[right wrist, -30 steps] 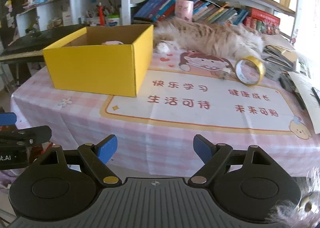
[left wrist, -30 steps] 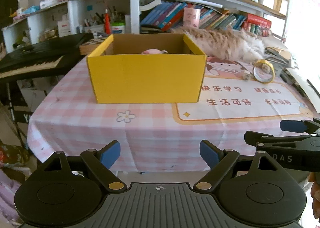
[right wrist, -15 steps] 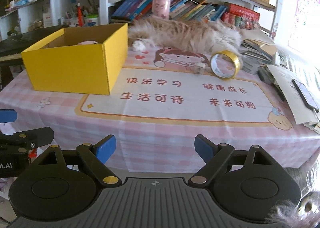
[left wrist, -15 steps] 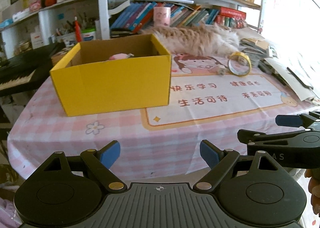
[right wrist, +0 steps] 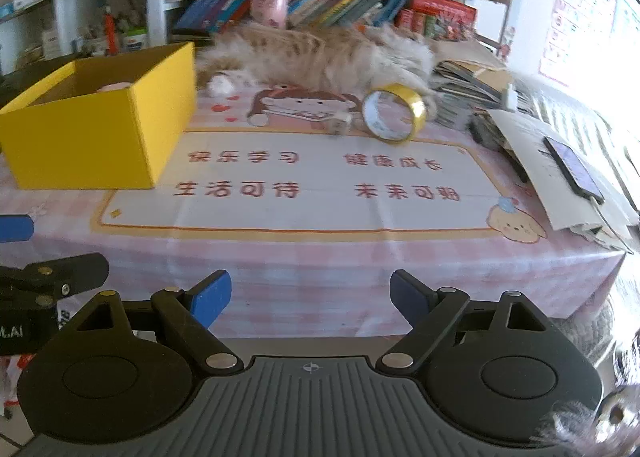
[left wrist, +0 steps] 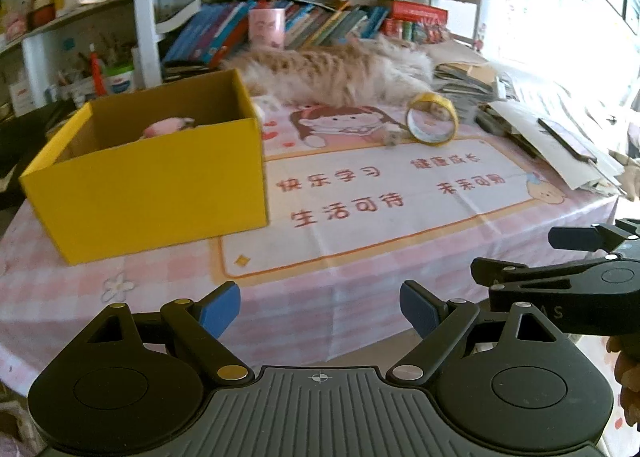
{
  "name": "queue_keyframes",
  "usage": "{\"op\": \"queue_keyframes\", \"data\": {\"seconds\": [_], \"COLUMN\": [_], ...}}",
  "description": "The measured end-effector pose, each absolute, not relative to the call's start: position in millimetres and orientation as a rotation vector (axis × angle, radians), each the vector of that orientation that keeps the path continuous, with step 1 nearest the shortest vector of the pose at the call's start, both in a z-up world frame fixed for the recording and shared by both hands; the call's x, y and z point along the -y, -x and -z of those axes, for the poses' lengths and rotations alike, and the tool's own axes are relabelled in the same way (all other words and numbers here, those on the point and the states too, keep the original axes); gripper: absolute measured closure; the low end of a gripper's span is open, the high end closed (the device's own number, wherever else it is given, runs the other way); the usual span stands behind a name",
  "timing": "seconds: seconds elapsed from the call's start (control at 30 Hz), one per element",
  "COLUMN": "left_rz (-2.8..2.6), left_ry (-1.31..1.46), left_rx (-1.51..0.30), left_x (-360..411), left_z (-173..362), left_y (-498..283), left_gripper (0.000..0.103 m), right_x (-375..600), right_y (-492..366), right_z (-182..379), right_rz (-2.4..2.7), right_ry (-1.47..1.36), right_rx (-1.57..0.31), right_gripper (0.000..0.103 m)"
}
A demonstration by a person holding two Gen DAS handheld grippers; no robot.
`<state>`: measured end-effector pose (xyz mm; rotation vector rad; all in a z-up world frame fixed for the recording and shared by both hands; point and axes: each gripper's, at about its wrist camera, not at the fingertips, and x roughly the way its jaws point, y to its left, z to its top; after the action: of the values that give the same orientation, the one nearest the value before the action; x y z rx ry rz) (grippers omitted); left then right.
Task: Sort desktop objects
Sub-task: 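Withdraw both open tools from the yellow box back toward the table items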
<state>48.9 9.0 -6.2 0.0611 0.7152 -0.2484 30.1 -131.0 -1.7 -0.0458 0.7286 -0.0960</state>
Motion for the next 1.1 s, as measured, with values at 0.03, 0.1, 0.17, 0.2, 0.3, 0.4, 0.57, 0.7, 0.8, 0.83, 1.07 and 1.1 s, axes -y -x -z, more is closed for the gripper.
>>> {"op": "queue_keyframes", "data": {"seconds": [0.03, 0.1, 0.17, 0.2, 0.3, 0.4, 0.57, 0.7, 0.8, 0.83, 1.07, 1.1], "left_rz": [0.251, 0.256, 0.261, 0.263, 0.264, 0.261, 0.263, 0.27, 0.256, 0.249, 0.214, 0.209], "left_ry": [-0.063, -0.068, -0.072, -0.076, -0.088, -0.088, -0.086, -0.09, -0.08, -0.073, -0.045, -0.045], "left_rx": [-0.716, -0.717, -0.722, -0.725, -0.728, -0.722, -0.728, -0.717, -0.718, -0.721, -0.74, -0.743], "left_x": [-6.6, -1.5, 3.4, 5.6, 13.4, 20.3, 35.0, 50.3, 59.8, 62.9, 85.8, 89.9], "left_z": [6.3, 6.8, 8.4, 9.2, 9.6, 8.4, 10.1, 9.3, 10.2, 10.6, 12.7, 13.1], "left_y": [-51.0, -54.9, -60.4, -62.4, -68.8, -75.5, -89.4, -101.4, -114.5, -119.8, -151.8, -155.8], "left_gripper": [0.014, 0.014, 0.014, 0.014, 0.014, 0.014, 0.014, 0.014, 0.014, 0.014, 0.014, 0.014], "right_x": [133.7, 138.9, 142.9, 144.6, 151.2, 160.1, 172.6, 187.4, 198.8, 202.2, 232.7, 236.7], "right_y": [-31.5, -34.3, -36.9, -37.7, -43.5, -51.7, -65.0, -78.5, -91.4, -95.9, -130.9, -135.3], "right_z": [2.1, 2.4, 3.2, 3.9, 5.1, 5.2, 6.2, 6.5, 7.0, 7.0, 6.5, 6.8], "right_rz": [0.101, 0.107, 0.106, 0.106, 0.113, 0.115, 0.1, 0.098, 0.087, 0.081, 0.04, 0.037], "right_ry": [0.043, 0.04, 0.04, 0.04, 0.033, 0.024, 0.033, 0.028, 0.031, 0.034, 0.04, 0.037], "right_rx": [-0.73, -0.734, -0.735, -0.735, -0.741, -0.744, -0.752, -0.76, -0.765, -0.767, -0.772, -0.774], "right_gripper": [0.017, 0.017, 0.017, 0.017, 0.017, 0.017, 0.017, 0.017, 0.017, 0.017, 0.017, 0.017]}}
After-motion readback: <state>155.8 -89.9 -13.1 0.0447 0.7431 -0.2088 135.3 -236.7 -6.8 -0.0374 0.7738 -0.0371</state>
